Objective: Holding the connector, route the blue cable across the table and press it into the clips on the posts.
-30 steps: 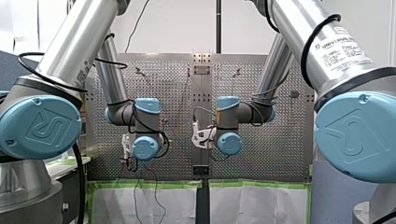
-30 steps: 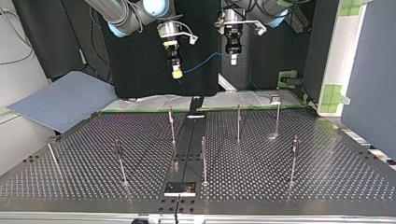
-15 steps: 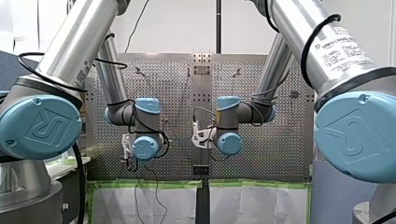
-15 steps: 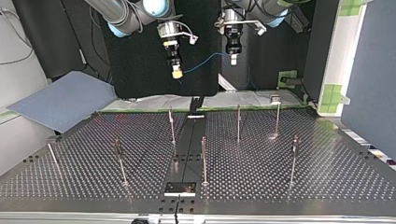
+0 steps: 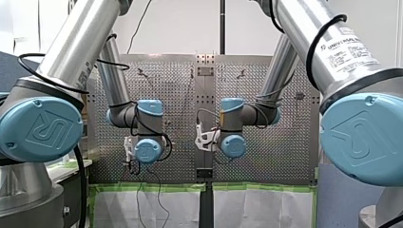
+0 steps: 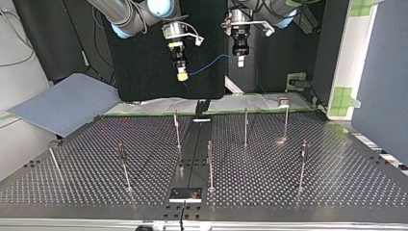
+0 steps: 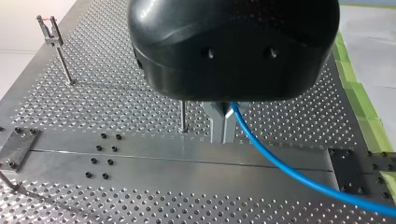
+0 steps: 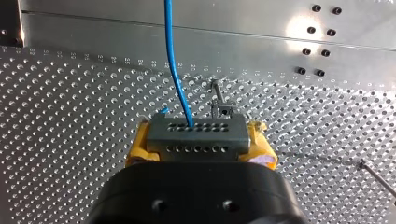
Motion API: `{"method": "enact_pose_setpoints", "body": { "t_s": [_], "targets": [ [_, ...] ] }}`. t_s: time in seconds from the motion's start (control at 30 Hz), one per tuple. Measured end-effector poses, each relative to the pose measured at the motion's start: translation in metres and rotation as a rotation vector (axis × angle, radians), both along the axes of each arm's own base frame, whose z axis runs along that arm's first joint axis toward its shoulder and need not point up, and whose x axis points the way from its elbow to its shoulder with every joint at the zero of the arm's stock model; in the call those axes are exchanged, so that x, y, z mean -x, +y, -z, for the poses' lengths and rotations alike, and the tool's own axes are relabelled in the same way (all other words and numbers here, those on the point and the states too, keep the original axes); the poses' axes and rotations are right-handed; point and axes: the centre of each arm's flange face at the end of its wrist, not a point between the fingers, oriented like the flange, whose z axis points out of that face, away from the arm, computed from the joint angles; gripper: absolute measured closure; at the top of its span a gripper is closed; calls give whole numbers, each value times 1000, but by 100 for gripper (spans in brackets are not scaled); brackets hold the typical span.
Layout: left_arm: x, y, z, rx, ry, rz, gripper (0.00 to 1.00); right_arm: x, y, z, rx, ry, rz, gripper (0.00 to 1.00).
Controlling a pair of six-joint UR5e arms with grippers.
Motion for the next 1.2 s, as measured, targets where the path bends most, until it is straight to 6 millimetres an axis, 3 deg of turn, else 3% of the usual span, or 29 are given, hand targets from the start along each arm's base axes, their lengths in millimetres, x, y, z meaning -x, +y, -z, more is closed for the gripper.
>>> {"method": "enact_pose_setpoints", "body": {
  "t_s": [0.83,0.97,1.2],
  "targets": [
    [1,4,-1,-15,8,0,100,0,-3,2,-1,9,5,100],
    [-3,14,-3,-52,30,-3,100,0,-9,15,-25,47,11,100],
    [-7,23,-2,-77,61,-18,100,9,-1,56,-118,145,12,100]
  ]
}}
